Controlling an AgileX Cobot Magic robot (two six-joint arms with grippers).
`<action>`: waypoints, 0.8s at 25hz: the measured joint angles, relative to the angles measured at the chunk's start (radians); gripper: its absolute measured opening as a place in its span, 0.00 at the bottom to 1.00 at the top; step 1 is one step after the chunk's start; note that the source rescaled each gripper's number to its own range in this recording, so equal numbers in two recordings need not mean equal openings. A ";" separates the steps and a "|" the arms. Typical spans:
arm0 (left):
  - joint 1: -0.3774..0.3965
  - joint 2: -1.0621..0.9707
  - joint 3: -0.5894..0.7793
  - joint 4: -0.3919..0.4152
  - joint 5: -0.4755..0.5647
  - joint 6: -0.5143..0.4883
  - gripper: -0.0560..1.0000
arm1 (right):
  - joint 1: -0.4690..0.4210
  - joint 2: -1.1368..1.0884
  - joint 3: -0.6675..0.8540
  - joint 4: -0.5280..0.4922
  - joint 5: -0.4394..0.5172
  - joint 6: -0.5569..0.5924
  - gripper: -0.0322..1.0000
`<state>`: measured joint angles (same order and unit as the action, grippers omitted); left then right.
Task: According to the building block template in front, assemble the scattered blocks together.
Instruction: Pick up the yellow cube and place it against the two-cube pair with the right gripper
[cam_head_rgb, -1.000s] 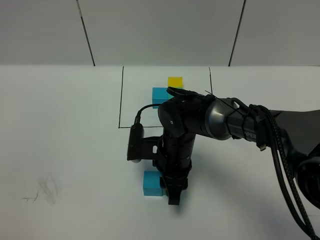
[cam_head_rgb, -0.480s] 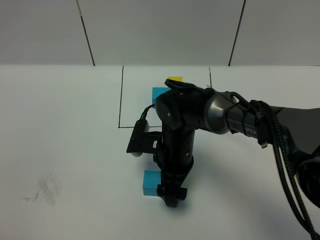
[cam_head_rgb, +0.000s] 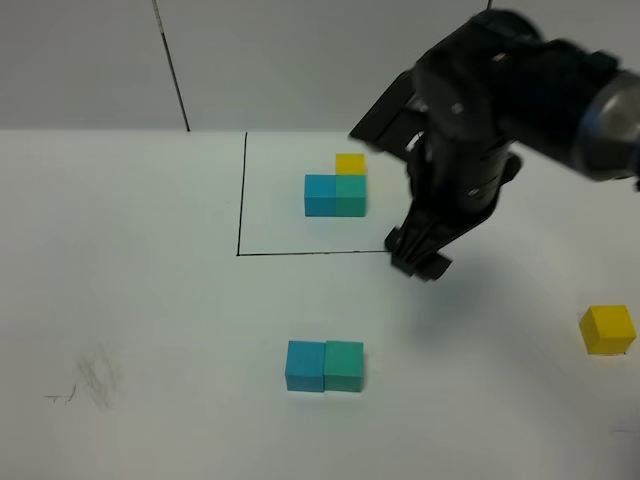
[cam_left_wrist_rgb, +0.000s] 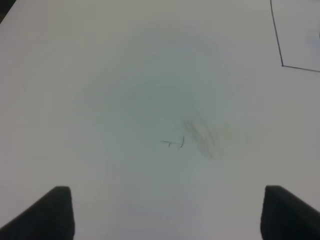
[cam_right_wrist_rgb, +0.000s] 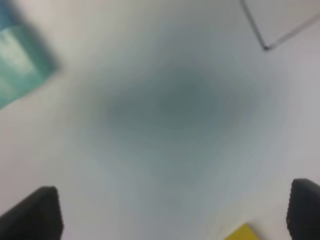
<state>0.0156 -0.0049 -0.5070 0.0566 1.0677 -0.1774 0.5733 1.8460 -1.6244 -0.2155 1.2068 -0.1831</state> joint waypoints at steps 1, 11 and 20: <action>0.000 0.000 0.000 0.000 0.000 0.000 0.90 | -0.034 -0.036 0.000 0.000 0.001 0.026 0.82; 0.000 0.000 0.000 0.000 0.000 0.000 0.90 | -0.414 -0.298 0.000 0.128 0.008 0.104 0.75; 0.000 0.000 0.000 0.000 0.000 0.000 0.90 | -0.613 -0.316 0.276 0.145 -0.001 0.096 0.75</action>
<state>0.0156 -0.0049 -0.5070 0.0566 1.0677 -0.1774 -0.0398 1.5295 -1.3482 -0.0707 1.2061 -0.0873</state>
